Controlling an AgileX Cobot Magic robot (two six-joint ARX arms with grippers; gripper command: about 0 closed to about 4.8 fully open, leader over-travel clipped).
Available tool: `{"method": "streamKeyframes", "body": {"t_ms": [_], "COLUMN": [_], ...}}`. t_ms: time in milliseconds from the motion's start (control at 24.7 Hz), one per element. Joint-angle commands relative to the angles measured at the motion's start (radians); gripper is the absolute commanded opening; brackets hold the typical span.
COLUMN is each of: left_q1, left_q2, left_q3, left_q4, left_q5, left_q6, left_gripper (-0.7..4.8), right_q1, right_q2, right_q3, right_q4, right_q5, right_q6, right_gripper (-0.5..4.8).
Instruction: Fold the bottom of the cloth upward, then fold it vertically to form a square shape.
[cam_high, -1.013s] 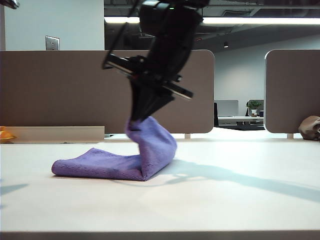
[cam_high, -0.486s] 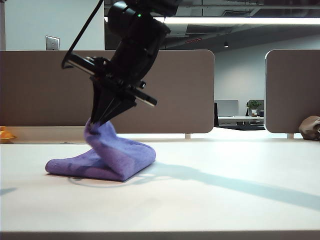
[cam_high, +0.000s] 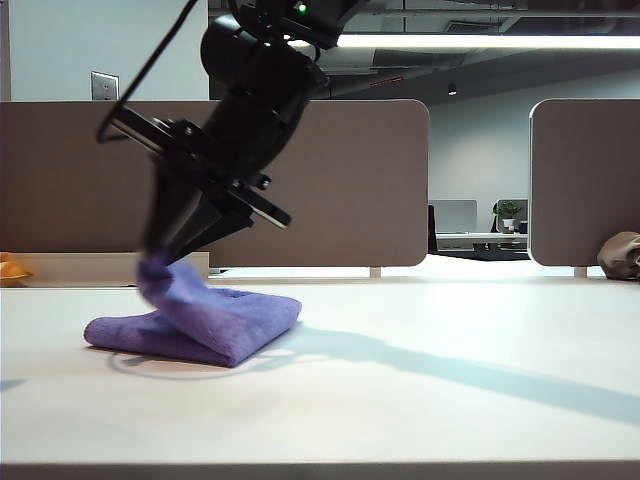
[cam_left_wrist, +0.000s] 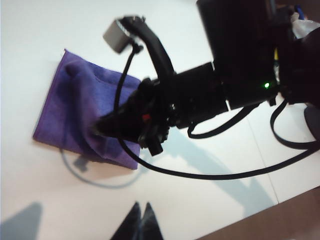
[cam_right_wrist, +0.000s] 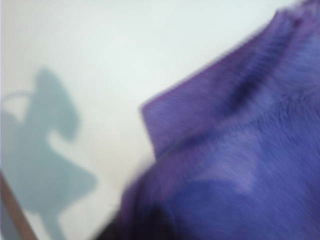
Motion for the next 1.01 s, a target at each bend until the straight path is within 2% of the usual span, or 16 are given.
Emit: {"method": "streamKeyframes", "body": {"t_ms": [41,122,243,284,324,365,486,770,1013], "left_q1": [0.001,0.001,0.001,0.001,0.001,0.001,0.001,0.001,0.001], "left_q2": [-0.003,-0.008,-0.02,-0.028,-0.031,-0.034,-0.045,-0.142,-0.259], "left_q3": [0.003,0.003,0.003,0.003,0.003,0.003,0.003,0.003,0.003], "left_q4": [-0.002,-0.003,-0.007,-0.008,-0.008,-0.01,-0.018,-0.051,-0.053], "left_q5": [-0.002,-0.002,-0.002,-0.003,-0.003,-0.006,-0.01,-0.027,-0.06], "left_q6": [0.004,0.004,0.004,0.004,0.004,0.005,0.01,0.026,0.013], "left_gripper": [-0.06,-0.06,-0.06,-0.06,-0.06,-0.06,-0.06,-0.06,-0.06], "right_q1": [0.008,0.008,0.008,0.008,0.007,0.007,-0.002,-0.005,-0.005], "right_q2": [-0.005,-0.005,-0.005,-0.005,-0.005,-0.005,-0.019,-0.154,-0.291], "right_q3": [0.01,0.013,0.014,0.014,0.014,0.015,0.015,0.015,0.014], "right_q4": [0.051,0.047,0.046,0.04,0.037,0.032,0.021,0.018,0.053], "right_q5": [-0.011,-0.01,0.003,0.017,0.027,0.034,0.026,0.146,0.167], "right_q6": [0.01,0.013,0.013,0.016,0.016,0.016,-0.007,-0.102,-0.135], "right_gripper": [2.0,2.26,3.34,3.42,3.33,3.01,-0.14,-0.05,-0.05]}}
